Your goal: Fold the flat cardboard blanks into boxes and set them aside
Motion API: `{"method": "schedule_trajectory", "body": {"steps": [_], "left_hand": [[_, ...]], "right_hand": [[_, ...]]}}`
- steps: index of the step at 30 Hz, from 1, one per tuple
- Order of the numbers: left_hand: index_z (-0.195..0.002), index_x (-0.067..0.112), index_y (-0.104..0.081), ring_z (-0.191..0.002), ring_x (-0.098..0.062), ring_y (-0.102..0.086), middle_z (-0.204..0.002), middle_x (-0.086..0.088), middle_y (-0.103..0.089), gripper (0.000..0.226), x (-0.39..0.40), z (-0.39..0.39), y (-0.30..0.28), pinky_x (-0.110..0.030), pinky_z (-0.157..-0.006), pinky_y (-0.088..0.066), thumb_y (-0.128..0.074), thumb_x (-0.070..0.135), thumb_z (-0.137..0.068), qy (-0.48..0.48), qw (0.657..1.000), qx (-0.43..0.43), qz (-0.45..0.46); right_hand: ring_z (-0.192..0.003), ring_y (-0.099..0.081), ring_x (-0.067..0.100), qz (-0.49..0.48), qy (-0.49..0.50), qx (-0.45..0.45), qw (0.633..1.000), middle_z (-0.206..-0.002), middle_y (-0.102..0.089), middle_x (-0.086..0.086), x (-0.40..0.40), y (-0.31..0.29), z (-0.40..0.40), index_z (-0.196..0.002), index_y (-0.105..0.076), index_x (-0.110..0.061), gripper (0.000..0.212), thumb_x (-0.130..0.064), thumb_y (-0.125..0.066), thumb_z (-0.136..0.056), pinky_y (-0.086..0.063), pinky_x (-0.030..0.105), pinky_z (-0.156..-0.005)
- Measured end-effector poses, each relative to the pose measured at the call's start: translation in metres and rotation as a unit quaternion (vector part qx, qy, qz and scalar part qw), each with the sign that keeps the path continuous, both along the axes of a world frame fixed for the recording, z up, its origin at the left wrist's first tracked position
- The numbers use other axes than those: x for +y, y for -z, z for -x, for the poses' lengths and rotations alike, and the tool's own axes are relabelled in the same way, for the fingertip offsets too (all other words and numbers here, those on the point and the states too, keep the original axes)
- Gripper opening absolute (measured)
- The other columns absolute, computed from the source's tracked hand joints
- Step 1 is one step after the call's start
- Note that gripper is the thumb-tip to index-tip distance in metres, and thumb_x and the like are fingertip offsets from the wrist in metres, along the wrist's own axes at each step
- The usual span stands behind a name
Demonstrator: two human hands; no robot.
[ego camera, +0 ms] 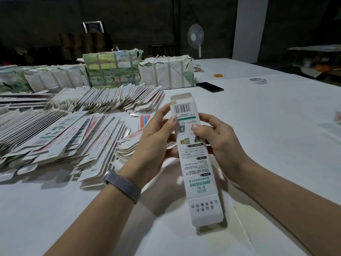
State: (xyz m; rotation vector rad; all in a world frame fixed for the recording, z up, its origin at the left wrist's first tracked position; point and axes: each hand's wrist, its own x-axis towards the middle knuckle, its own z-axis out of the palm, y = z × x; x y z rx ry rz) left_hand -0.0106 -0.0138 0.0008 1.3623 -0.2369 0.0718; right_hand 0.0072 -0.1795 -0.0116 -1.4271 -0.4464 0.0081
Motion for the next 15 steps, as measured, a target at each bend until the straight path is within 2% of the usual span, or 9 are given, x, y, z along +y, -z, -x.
{"method": "schedule_trajectory", "body": {"steps": [4,6,8,10,12,15], "left_hand": [[-0.133,0.027,-0.059,-0.081,-0.019,-0.071,-0.108,-0.011,-0.07,0.03,-0.0002,0.0011,-0.0001,-0.025,-0.051,-0.054,-0.051,0.021,-0.105,0.007,1.0,-0.007,-0.003],[-0.129,0.029,-0.062,-0.083,-0.02,-0.07,-0.105,-0.011,-0.071,0.027,-0.0021,0.0007,0.0015,-0.033,-0.056,-0.057,-0.052,0.022,-0.104,0.012,0.999,-0.022,-0.031],[-0.126,0.03,-0.062,-0.086,-0.021,-0.069,-0.105,-0.01,-0.073,0.025,-0.0051,0.0009,0.004,-0.042,-0.067,-0.056,-0.052,0.024,-0.104,0.023,0.998,-0.031,-0.059],[-0.126,0.029,-0.062,-0.087,-0.022,-0.07,-0.106,-0.011,-0.073,0.024,-0.0063,0.001,0.0055,-0.043,-0.068,-0.056,-0.053,0.024,-0.104,0.029,0.997,-0.033,-0.066],[-0.127,0.027,-0.062,-0.086,-0.021,-0.07,-0.106,-0.01,-0.074,0.025,-0.0055,0.0009,0.0055,-0.043,-0.069,-0.056,-0.054,0.025,-0.103,0.029,0.997,-0.033,-0.067],[-0.125,0.029,-0.063,-0.087,-0.02,-0.07,-0.102,-0.005,-0.074,0.03,-0.004,0.0008,0.0041,-0.042,-0.072,-0.055,-0.059,0.031,-0.095,0.028,0.997,-0.03,-0.062]], "right_hand": [[-0.079,-0.074,0.019,-0.015,0.014,0.0,1.0,-0.094,-0.076,0.004,0.0015,-0.0018,0.0014,-0.131,-0.054,-0.018,0.03,-0.015,-0.053,-0.101,-0.058,0.026,-0.062],[-0.082,-0.074,0.022,-0.027,0.034,0.001,0.999,-0.102,-0.073,0.012,0.0029,-0.0031,0.0016,-0.137,-0.049,-0.024,0.036,-0.019,-0.051,-0.102,-0.06,0.032,-0.067],[-0.081,-0.074,0.022,-0.043,0.048,0.001,0.998,-0.102,-0.073,0.015,0.003,-0.0049,0.0011,-0.134,-0.051,-0.028,0.033,-0.019,-0.051,-0.102,-0.061,0.034,-0.069],[-0.076,-0.073,0.019,-0.046,0.051,-0.002,0.998,-0.096,-0.075,0.011,0.0021,-0.0062,0.0004,-0.127,-0.059,-0.022,0.026,-0.016,-0.049,-0.103,-0.06,0.032,-0.064],[-0.074,-0.072,0.018,-0.028,0.05,-0.009,0.998,-0.09,-0.075,0.006,0.0022,-0.0057,0.0008,-0.122,-0.063,-0.018,0.024,-0.017,-0.048,-0.103,-0.058,0.035,-0.064],[-0.074,-0.072,0.017,-0.026,0.046,-0.01,0.999,-0.087,-0.076,0.002,0.0038,-0.0034,0.0007,-0.121,-0.061,-0.021,0.022,-0.018,-0.048,-0.104,-0.057,0.036,-0.064]]}}
